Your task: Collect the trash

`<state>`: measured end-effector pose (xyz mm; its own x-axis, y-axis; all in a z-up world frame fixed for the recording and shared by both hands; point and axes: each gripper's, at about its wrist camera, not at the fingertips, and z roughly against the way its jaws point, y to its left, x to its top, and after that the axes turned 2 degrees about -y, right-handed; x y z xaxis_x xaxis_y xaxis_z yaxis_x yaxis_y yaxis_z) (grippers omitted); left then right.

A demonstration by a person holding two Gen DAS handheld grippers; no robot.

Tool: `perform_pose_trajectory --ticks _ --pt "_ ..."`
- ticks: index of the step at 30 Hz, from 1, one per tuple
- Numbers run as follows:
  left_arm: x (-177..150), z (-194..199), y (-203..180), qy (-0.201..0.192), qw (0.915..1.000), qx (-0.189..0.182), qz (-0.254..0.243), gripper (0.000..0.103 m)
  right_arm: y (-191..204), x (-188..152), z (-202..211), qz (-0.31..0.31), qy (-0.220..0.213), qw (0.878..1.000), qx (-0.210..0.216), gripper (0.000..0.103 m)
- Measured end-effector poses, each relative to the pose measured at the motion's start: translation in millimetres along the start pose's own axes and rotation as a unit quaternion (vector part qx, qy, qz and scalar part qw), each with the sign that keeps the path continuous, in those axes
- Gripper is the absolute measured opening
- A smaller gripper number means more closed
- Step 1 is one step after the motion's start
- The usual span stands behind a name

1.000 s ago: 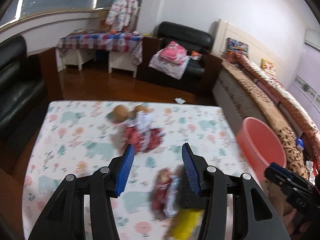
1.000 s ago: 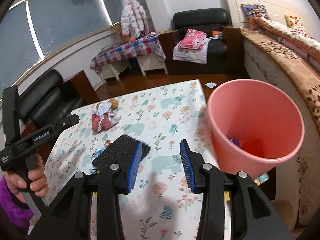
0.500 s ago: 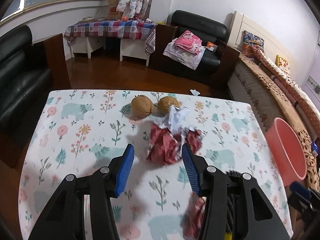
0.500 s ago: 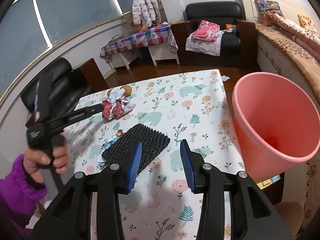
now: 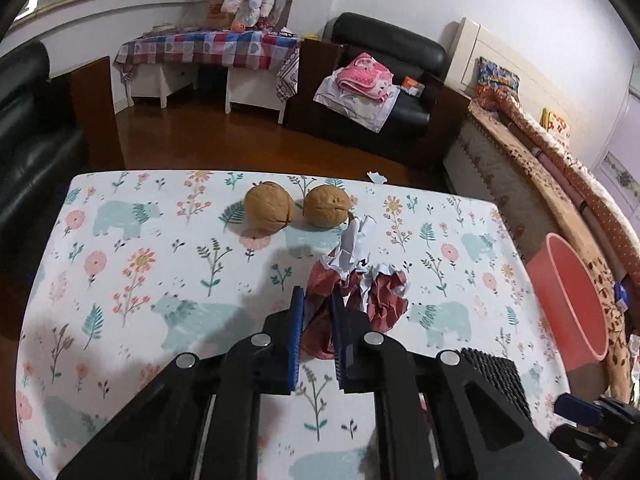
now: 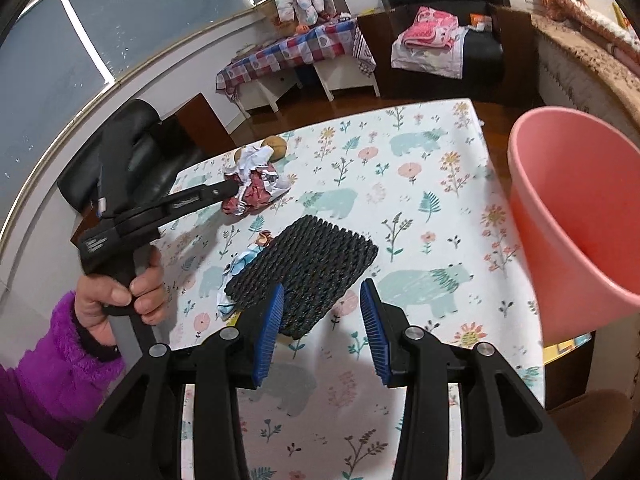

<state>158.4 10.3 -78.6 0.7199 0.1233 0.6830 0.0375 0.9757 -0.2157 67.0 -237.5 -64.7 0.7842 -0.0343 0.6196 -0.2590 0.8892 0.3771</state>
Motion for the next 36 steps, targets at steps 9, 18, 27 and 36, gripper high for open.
perform_pose_trajectory --ticks 9,18,27,36 --pt "-11 39 7 -0.026 0.9996 -0.005 0.003 0.012 -9 -2 -27 -0.066 0.053 0.996 0.038 0.041" --pt "-21 63 12 -0.032 0.9994 -0.011 0.012 0.012 -8 -3 -44 -0.090 0.077 0.992 0.049 0.041" --pt "-28 72 10 -0.032 0.9992 -0.017 0.014 0.012 -11 0 -38 -0.112 0.062 0.989 0.067 0.041" --pt "-30 85 19 -0.042 0.9987 -0.017 0.024 0.012 30 3 -12 -0.003 0.011 0.999 0.035 0.041"
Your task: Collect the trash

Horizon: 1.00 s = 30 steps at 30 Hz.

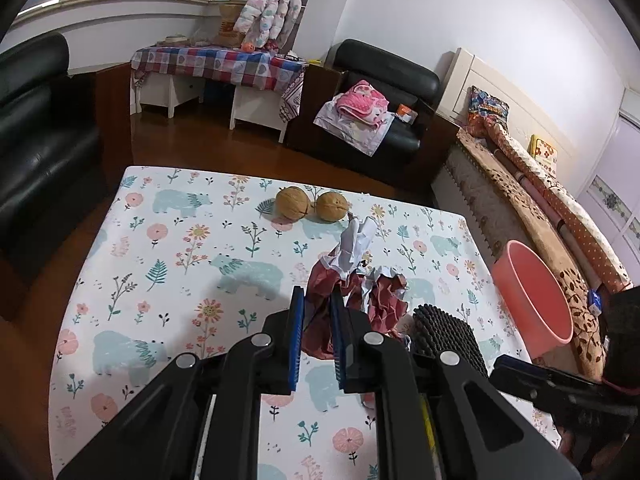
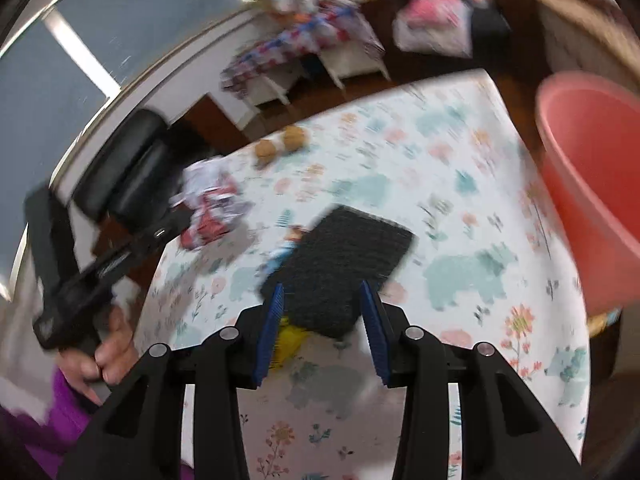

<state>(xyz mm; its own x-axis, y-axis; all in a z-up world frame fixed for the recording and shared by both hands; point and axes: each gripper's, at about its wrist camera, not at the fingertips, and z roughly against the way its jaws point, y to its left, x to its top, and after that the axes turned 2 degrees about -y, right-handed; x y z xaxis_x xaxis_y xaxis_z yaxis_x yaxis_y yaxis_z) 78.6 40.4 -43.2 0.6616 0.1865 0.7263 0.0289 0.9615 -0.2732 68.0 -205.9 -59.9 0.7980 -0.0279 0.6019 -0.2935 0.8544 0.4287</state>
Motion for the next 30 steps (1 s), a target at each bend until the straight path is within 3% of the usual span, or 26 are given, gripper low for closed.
perform_pose_trajectory --ticks 4,9,12,16,18,20,21,24,30 --pt "-2 5 3 -0.001 1.0000 0.002 0.004 0.012 38 4 -9 0.105 -0.005 0.994 -0.022 0.041" --pt "-6 12 8 -0.001 0.9999 0.003 0.012 0.012 50 1 -34 0.158 0.004 0.985 -0.073 0.041" --pt "-9 16 8 0.004 0.9999 0.000 0.012 0.012 38 -4 -42 0.143 0.027 0.985 -0.088 0.041" --pt "-11 18 8 0.006 0.9999 -0.001 0.014 0.012 22 -10 -35 0.128 0.026 0.987 -0.093 0.041" --pt "-12 20 7 0.006 0.9998 -0.004 0.017 0.012 10 -11 -26 0.104 0.021 0.992 -0.072 0.029" --pt "-12 24 4 0.003 0.9999 -0.005 0.014 0.012 -1 -11 -13 0.077 0.011 0.995 -0.059 0.010" --pt "-13 26 2 0.001 0.9999 -0.006 0.012 0.012 -4 -11 -11 0.069 0.007 0.996 -0.057 0.007" --pt "-14 31 -5 -0.003 0.9999 -0.010 0.005 0.012 -15 -12 9 0.045 -0.015 0.998 -0.044 0.001" --pt "-17 32 -21 -0.003 0.9998 -0.018 -0.003 0.012 -30 -23 39 0.033 -0.033 0.998 -0.049 0.001"
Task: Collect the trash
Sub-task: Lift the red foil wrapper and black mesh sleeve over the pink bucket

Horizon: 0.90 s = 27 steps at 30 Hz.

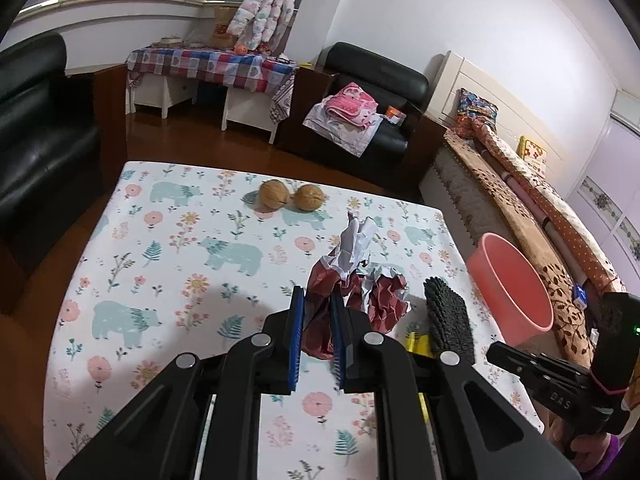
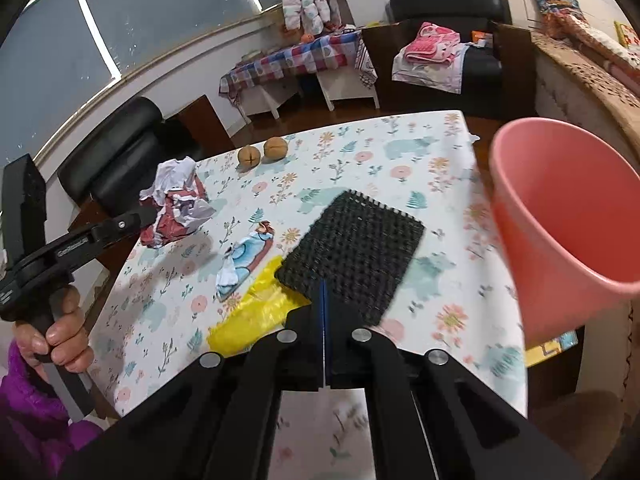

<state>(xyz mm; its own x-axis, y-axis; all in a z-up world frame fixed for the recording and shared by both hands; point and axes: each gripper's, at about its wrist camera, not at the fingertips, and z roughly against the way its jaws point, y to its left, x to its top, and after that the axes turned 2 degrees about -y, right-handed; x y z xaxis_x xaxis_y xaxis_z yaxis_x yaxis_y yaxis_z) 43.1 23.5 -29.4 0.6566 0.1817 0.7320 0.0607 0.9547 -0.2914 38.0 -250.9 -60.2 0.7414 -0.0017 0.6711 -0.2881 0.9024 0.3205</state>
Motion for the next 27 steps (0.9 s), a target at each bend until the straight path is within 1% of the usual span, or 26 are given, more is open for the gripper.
perform_pose_trajectory --ticks 2,4,6,7,8,10,13,15,18,20,21,22,24,25,27 --pt "-1 -1 -6 0.000 1.0000 -0.002 -0.005 0.012 -3 -2 6 -0.001 0.000 1.000 -0.012 0.001" --pt "-1 -1 -11 0.001 0.9999 -0.007 -0.008 0.012 -9 -2 8 -0.016 -0.002 1.000 -0.021 0.001" --pt "-2 -2 -14 0.001 0.9999 -0.008 -0.013 0.012 -17 -1 6 -0.035 0.004 0.999 -0.028 0.017" --pt "-3 -3 -15 0.003 0.9998 -0.008 -0.015 0.012 -20 -1 4 -0.044 0.003 0.999 -0.029 0.035" --pt "-3 -5 -15 0.005 0.9998 -0.009 -0.015 0.012 -21 -1 3 -0.050 0.001 0.998 -0.030 0.041" --pt "-5 -8 -14 0.011 0.9998 -0.009 -0.015 0.012 -23 2 -4 -0.058 0.007 0.998 -0.030 0.042" --pt "-5 -11 -10 0.014 0.9998 -0.010 -0.010 0.012 -25 9 -19 -0.068 0.017 0.997 -0.039 0.042" --pt "-4 -12 -7 0.014 0.9998 -0.011 -0.009 0.012 -26 12 -32 -0.068 0.029 0.996 -0.053 0.042" --pt "-4 -14 -3 0.017 0.9998 -0.012 -0.004 0.012 -23 13 -48 -0.056 0.043 0.995 -0.074 0.042" --pt "-4 -16 -2 0.020 0.9997 -0.013 -0.003 0.012 -16 12 -55 -0.035 0.048 0.995 -0.084 0.041" --pt "-5 -17 -2 0.020 0.9997 -0.013 -0.003 0.012 -14 11 -56 -0.027 0.049 0.995 -0.084 0.037" --pt "-5 -17 -3 0.020 0.9997 -0.014 -0.003 0.012 -14 10 -57 -0.025 0.050 0.995 -0.080 0.025" --pt "-4 -17 -3 0.019 0.9997 -0.015 -0.006 0.012 -13 10 -52 -0.019 0.042 0.996 -0.077 0.013" --pt "-3 -17 -4 0.018 0.9997 -0.015 -0.007 0.012 -13 10 -48 -0.017 0.036 0.996 -0.078 0.009" --pt "-2 -16 -5 0.017 0.9997 -0.015 -0.006 0.012 -14 11 -41 -0.021 0.025 0.997 -0.072 0.009"
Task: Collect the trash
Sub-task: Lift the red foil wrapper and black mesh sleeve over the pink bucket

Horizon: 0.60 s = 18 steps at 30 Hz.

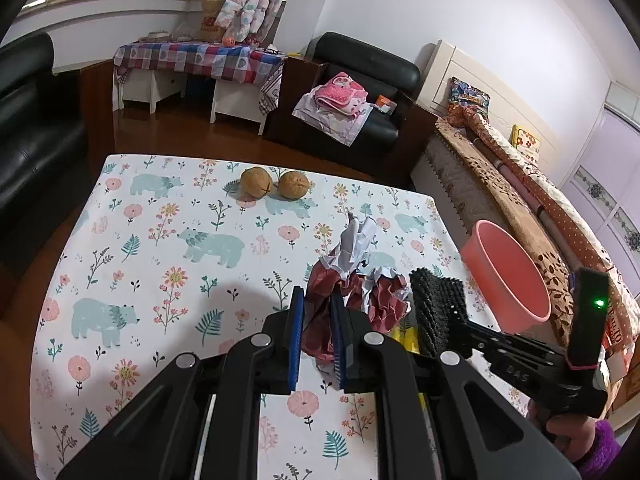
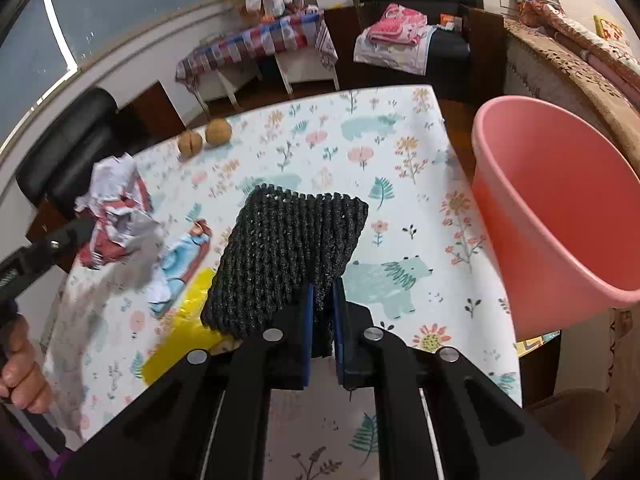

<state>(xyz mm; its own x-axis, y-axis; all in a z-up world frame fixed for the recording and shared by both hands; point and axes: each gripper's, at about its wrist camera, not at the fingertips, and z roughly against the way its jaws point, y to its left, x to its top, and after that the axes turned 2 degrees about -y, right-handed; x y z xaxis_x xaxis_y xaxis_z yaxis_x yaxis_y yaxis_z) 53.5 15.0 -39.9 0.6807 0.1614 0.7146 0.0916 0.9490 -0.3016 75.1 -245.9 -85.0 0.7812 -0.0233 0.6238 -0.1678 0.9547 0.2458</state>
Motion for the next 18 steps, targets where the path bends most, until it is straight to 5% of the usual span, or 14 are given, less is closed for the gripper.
perform_pose_trajectory --ticks 11,18 --pt "11 6 -43 -0.019 0.9993 -0.015 -0.027 0.012 -24 11 66 -0.023 -0.098 0.995 0.000 0.009" --pt "24 -3 -95 -0.026 0.9976 -0.039 -0.052 0.012 -56 17 102 -0.031 -0.151 0.987 -0.048 0.009"
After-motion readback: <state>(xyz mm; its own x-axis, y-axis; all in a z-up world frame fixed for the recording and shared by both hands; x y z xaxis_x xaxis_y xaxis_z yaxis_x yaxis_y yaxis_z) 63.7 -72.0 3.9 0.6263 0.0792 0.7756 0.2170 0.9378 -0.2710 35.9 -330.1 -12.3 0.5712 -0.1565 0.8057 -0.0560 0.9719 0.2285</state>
